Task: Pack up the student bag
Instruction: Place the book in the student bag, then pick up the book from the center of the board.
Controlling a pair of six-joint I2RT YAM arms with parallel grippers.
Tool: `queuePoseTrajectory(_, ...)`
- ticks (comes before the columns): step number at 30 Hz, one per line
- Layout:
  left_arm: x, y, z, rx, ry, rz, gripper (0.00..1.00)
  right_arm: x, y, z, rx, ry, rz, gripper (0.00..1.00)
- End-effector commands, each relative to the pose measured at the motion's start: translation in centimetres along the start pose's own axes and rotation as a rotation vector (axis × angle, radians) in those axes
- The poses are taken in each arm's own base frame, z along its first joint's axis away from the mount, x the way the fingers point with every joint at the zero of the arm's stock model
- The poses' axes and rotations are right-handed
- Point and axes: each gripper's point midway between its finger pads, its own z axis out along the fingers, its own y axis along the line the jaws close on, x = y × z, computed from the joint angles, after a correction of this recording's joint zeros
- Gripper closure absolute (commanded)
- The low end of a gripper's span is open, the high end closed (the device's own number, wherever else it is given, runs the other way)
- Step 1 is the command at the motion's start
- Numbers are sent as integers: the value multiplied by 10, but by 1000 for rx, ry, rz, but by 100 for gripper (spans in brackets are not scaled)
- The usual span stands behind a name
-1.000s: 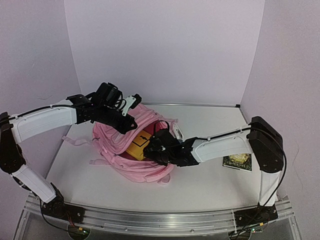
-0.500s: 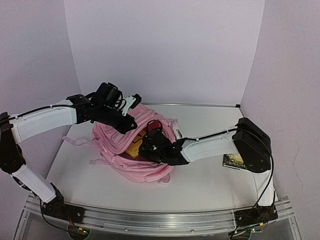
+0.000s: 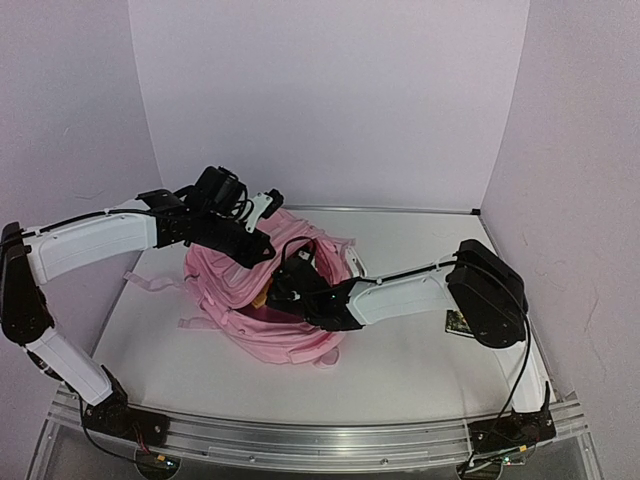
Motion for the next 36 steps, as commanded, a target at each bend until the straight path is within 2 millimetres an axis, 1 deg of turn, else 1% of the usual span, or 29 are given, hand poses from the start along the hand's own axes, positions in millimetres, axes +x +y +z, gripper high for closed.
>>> queuePoseTrajectory(1, -36, -4, -8, 22, -123, -2, 100, -35, 21, -10, -38, -119, -54, 70)
queuePoseTrajectory(3, -36, -2, -9, 13, -125, -6, 100, -41, 19, -21, -34, -128, -70, 66)
queuePoseTrajectory(5, -37, 2, -11, 1, -130, -12, 100, -45, 13, -34, -24, -134, -88, 57)
queuePoseTrajectory(7, -37, 9, -13, -15, -136, -21, 100, -59, 14, -57, -32, -153, -93, 48)
queuePoseTrajectory(9, -39, 16, -16, -37, -145, -30, 100, -66, 6, -78, -25, -153, -98, 41)
queuePoseTrajectory(11, -39, 22, -17, -49, -149, -40, 100, -75, -1, -99, -10, -152, -97, 37)
queuePoseTrajectory(13, -40, 29, -18, -60, -151, -53, 100, -79, -14, -117, 23, -144, -105, 32)
queuePoseTrajectory(15, -40, 38, -19, -76, -152, -68, 100, -88, -25, -135, 54, -154, -104, 27)
queuePoseTrajectory(16, -40, 42, -19, -83, -152, -75, 100, -91, -34, -141, 76, -153, -106, 25)
queuePoseTrajectory(18, -40, 53, -21, -105, -154, -94, 100, -95, -60, -147, 137, -135, -105, 22)
queuePoseTrajectory(19, -40, 59, -23, -115, -157, -107, 100, -105, -75, -149, 160, -130, -87, 21)
queuePoseTrajectory(21, -41, 69, -25, -129, -163, -129, 100, -115, -109, -150, 213, -94, -55, 20)
queuePoseTrajectory(23, -41, 80, -28, -144, -167, -148, 100, -130, -146, -153, 275, -71, -11, 18)
queuePoseTrajectory(25, -40, 87, -30, -157, -169, -157, 100, -137, -181, -160, 364, -60, -8, 15)
queuePoseTrajectory(26, -40, 91, -31, -164, -169, -160, 100, -145, -200, -164, 416, -69, 5, 13)
queuePoseTrajectory(29, -40, 94, -33, -155, -167, -163, 100, -159, -255, -176, 517, -57, 57, 8)
queuePoseTrajectory(32, -41, 89, -33, -109, -163, -160, 99, -168, -308, -192, 582, -45, 134, 8)
queuePoseTrajectory(33, -42, 85, -32, -88, -161, -159, 97, -168, -324, -198, 600, -41, 160, 7)
queuePoseTrajectory(34, -42, 82, -31, -64, -159, -158, 92, -167, -340, -205, 619, -37, 182, 6)
queuePoseTrajectory(36, -42, 75, -30, -25, -157, -160, 75, -171, -372, -217, 658, -41, 235, 5)
